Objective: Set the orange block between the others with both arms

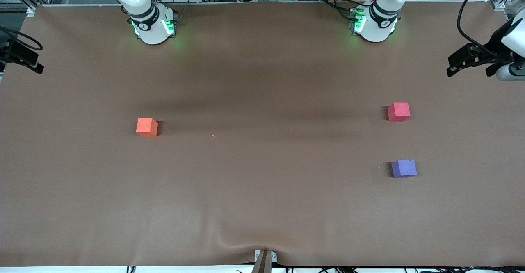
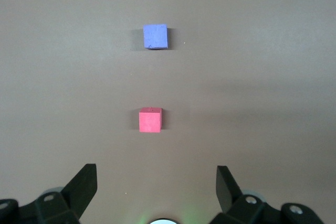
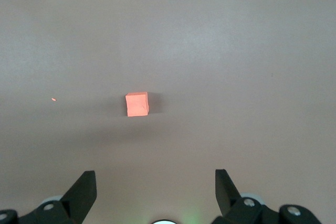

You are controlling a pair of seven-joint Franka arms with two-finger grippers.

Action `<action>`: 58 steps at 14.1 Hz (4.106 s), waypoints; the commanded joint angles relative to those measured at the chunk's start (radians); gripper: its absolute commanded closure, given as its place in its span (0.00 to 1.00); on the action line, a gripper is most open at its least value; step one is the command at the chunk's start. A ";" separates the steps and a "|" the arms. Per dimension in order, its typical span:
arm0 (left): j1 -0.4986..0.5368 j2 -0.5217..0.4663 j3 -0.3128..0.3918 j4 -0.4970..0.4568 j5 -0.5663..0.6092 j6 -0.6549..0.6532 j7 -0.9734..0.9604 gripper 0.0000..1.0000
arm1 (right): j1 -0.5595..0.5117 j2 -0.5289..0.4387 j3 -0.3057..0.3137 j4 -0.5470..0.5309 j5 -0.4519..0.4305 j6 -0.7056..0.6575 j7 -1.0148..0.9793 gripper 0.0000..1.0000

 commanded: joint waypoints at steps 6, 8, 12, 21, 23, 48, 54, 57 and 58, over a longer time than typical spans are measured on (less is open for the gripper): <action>-0.003 0.011 -0.006 0.026 0.026 -0.014 0.001 0.00 | 0.020 -0.010 0.000 0.008 -0.011 -0.012 0.007 0.00; 0.002 0.016 -0.008 0.014 0.031 -0.016 0.000 0.00 | 0.037 -0.007 0.000 0.008 -0.010 -0.009 0.009 0.00; 0.003 0.030 -0.011 0.012 0.028 -0.017 0.000 0.00 | 0.066 0.058 -0.002 0.006 -0.010 0.000 0.004 0.00; 0.012 0.025 -0.011 0.015 0.020 -0.020 0.015 0.00 | 0.075 0.342 -0.002 -0.108 0.033 0.188 0.004 0.00; 0.011 0.022 -0.011 0.012 0.020 -0.020 0.000 0.00 | 0.107 0.349 -0.003 -0.191 0.036 0.302 0.007 0.00; 0.008 0.036 -0.014 0.015 0.016 0.010 -0.005 0.00 | 0.136 0.464 -0.002 -0.600 0.038 0.743 -0.040 0.00; 0.012 0.031 -0.013 0.015 0.016 0.007 -0.005 0.00 | 0.146 0.458 0.000 -0.588 0.105 0.708 -0.034 1.00; 0.012 0.025 -0.011 0.015 0.017 0.004 -0.005 0.00 | 0.150 0.451 0.000 -0.465 0.130 0.550 -0.037 1.00; 0.012 0.027 -0.011 0.015 0.017 0.004 -0.005 0.00 | 0.161 0.451 0.001 -0.433 0.131 0.525 -0.036 1.00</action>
